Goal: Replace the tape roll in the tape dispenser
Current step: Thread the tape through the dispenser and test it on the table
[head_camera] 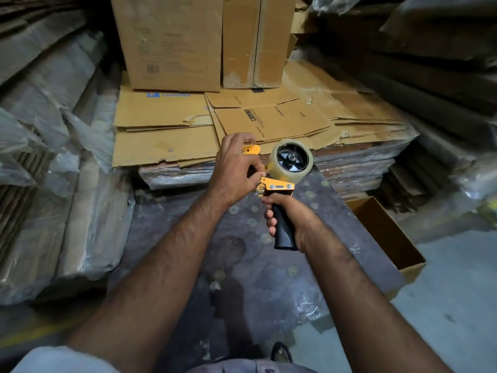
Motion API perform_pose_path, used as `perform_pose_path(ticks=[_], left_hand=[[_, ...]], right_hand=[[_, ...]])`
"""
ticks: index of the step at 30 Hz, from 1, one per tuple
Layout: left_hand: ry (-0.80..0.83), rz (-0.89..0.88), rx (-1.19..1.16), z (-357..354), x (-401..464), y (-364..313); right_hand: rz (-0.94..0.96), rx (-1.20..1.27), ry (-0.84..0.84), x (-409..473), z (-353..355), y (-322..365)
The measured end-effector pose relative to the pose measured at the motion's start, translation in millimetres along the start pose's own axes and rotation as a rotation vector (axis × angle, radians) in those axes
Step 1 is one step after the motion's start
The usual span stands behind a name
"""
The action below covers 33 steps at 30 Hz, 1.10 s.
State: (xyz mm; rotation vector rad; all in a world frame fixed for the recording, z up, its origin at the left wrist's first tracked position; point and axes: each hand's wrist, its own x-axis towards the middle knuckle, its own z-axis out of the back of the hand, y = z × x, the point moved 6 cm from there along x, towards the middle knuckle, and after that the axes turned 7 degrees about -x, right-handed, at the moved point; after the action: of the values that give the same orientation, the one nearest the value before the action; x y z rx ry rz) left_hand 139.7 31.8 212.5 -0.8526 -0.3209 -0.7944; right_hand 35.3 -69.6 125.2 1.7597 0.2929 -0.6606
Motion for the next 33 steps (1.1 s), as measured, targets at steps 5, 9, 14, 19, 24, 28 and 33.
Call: perform_pose_path(ticks=[5,9,14,19,24,28,33], left_hand=[[-0.027,-0.035,-0.036,9.6,-5.8,0.9],[-0.083,-0.053,-0.026,17.5,-9.9,0.3],[-0.104,-0.038,-0.052,25.6,-20.2,7.8],[-0.063,0.01,-0.118,25.5,-24.1,14.8],[-0.073,0.095,-0.151,37.2,-32.2,28.6],[-0.07,0.176,-0.188,41.6,-31.6,41.0],[-0.072,0.181,-0.191,51.4,-17.9,44.3]], right_hand=[[0.01,0.007,0.026,-1.1,1.2,9.3],[0.004,0.01,0.054,-2.7,-0.9,13.5],[0.021,0.085,0.045,-2.1,2.2,31.8],[-0.003,0.074,0.054,2.3,2.8,33.9],[-0.013,0.071,0.041,4.9,12.7,34.5],[-0.023,0.043,0.06,2.3,18.2,30.5],[-0.023,0.026,0.082,-2.8,23.9,28.6]])
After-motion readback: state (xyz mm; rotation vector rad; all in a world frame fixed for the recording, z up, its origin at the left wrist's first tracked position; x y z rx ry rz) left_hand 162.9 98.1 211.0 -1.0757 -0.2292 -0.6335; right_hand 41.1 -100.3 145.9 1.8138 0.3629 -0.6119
